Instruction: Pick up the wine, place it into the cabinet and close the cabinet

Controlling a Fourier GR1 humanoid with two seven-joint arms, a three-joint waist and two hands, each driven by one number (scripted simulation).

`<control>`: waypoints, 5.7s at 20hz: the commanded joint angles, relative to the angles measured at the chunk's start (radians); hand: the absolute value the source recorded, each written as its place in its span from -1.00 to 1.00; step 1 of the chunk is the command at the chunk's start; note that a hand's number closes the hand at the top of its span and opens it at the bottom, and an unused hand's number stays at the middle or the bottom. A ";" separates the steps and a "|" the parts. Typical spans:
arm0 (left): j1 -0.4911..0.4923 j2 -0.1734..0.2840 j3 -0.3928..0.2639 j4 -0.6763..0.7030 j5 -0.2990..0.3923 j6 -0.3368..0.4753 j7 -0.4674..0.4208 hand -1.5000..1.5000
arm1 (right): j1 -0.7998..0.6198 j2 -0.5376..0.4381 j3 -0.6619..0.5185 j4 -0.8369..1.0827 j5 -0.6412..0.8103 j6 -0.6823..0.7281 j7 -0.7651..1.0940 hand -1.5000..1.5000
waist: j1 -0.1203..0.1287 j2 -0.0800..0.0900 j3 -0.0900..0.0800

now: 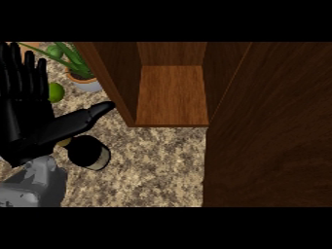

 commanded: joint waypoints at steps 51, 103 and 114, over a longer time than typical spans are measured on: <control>0.480 0.003 0.071 0.129 0.189 -0.090 -0.370 -1.00 | -0.078 0.069 -0.030 0.015 0.008 0.045 0.072 -1.00 | 0.004 0.000 0.000; 0.121 -0.003 0.273 1.192 0.464 -0.466 -1.018 -1.00 | -0.070 0.045 -0.100 0.010 -0.030 0.092 0.072 -1.00 | 0.001 0.001 0.000; -0.003 0.062 0.319 1.473 0.479 -0.600 -1.137 1.00 | -0.143 0.077 -0.046 0.046 0.042 0.043 0.085 -1.00 | -0.003 0.004 -0.001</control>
